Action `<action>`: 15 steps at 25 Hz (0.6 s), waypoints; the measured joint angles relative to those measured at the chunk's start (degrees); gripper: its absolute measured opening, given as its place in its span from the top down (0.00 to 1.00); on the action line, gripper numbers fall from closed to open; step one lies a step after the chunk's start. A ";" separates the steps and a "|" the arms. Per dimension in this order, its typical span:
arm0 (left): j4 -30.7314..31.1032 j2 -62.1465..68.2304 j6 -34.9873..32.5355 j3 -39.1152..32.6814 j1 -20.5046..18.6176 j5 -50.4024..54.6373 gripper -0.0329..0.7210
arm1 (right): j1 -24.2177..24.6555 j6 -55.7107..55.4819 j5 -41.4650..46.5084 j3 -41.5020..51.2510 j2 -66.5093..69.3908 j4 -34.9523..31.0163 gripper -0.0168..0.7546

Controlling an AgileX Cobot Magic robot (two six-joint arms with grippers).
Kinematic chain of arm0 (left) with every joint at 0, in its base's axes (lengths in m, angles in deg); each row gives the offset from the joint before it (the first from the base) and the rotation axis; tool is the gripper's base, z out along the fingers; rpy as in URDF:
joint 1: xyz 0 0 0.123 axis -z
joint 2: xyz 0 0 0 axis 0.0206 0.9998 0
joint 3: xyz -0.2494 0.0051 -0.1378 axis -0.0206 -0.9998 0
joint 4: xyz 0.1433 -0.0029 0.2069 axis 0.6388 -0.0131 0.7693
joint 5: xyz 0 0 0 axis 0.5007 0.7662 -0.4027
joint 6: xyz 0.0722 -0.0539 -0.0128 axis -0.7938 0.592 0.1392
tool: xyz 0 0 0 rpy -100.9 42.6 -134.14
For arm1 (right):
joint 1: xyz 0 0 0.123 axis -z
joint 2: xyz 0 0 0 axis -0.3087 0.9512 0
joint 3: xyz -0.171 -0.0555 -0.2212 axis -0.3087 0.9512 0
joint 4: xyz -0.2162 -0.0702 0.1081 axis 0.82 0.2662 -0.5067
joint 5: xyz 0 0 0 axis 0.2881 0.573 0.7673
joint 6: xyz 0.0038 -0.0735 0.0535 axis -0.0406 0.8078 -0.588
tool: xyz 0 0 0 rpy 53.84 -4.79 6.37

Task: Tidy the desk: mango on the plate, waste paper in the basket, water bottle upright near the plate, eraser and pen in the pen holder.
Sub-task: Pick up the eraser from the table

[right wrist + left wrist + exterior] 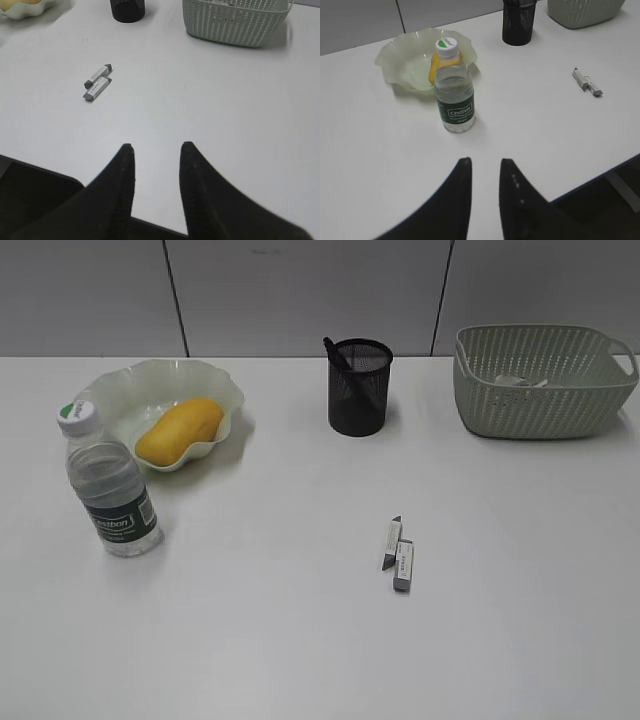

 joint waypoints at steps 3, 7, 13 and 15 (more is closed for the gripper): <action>-0.35 -0.11 0.00 0.00 0.00 0.00 0.77 | 0.00 0.00 0.00 0.00 0.00 0.00 0.64; -0.35 -0.11 -0.04 0.00 0.00 0.00 0.78 | 0.00 0.00 0.00 0.00 0.00 0.00 0.64; -0.35 -0.11 -0.04 0.00 -0.06 0.00 0.78 | 0.00 0.00 -0.89 -0.64 7.34 0.04 0.64; -0.35 -0.11 -0.04 0.00 -0.95 0.00 0.78 | 0.00 0.00 -3.01 -1.23 14.80 0.18 0.63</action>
